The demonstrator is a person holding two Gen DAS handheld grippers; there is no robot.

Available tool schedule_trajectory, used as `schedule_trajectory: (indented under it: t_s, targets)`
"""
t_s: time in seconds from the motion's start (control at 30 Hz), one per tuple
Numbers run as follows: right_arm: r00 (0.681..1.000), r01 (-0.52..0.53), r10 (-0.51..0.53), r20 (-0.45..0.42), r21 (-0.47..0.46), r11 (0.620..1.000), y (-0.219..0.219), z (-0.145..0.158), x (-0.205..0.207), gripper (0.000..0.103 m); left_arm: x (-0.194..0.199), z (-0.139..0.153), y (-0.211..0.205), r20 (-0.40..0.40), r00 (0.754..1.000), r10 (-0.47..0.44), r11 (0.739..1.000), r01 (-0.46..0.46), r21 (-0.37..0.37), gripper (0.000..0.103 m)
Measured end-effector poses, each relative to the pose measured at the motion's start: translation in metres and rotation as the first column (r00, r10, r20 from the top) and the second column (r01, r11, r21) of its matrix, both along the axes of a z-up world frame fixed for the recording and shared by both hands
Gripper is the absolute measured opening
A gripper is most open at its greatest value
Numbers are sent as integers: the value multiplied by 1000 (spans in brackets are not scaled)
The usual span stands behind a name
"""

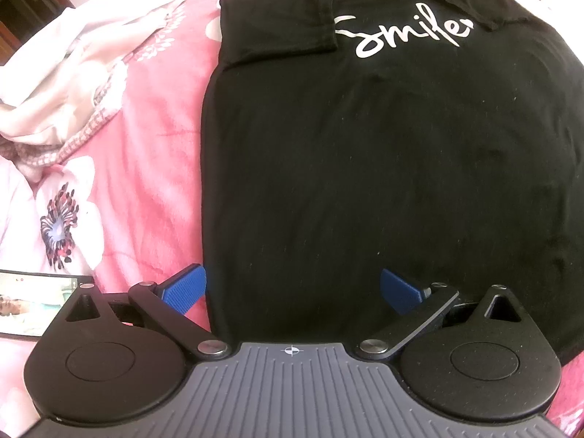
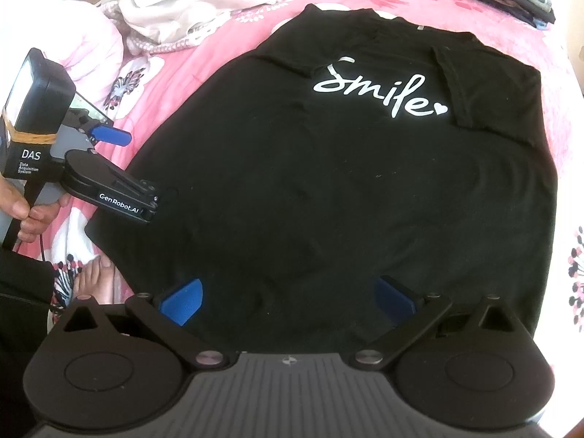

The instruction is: Fold clothes

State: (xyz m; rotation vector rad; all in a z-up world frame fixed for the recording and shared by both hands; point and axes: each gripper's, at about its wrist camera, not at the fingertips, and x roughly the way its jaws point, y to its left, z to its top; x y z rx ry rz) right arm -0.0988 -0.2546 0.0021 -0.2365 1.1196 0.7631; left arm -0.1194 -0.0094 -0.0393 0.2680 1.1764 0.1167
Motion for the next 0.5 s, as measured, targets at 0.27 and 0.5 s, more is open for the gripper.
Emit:
schedule_trajectory:
  t_s: [0.27, 0.5]
  targets:
    - [1000, 0, 0, -6, -6, 1000, 1, -1, 0, 103, -1, -1, 1, -4, 1000, 3, 1000, -3, 6, 103]
    - [1000, -1, 1, -13, -10, 1000, 1, -3, 0, 103, -1, -1, 2, -7, 1000, 5, 1000, -5, 10, 103]
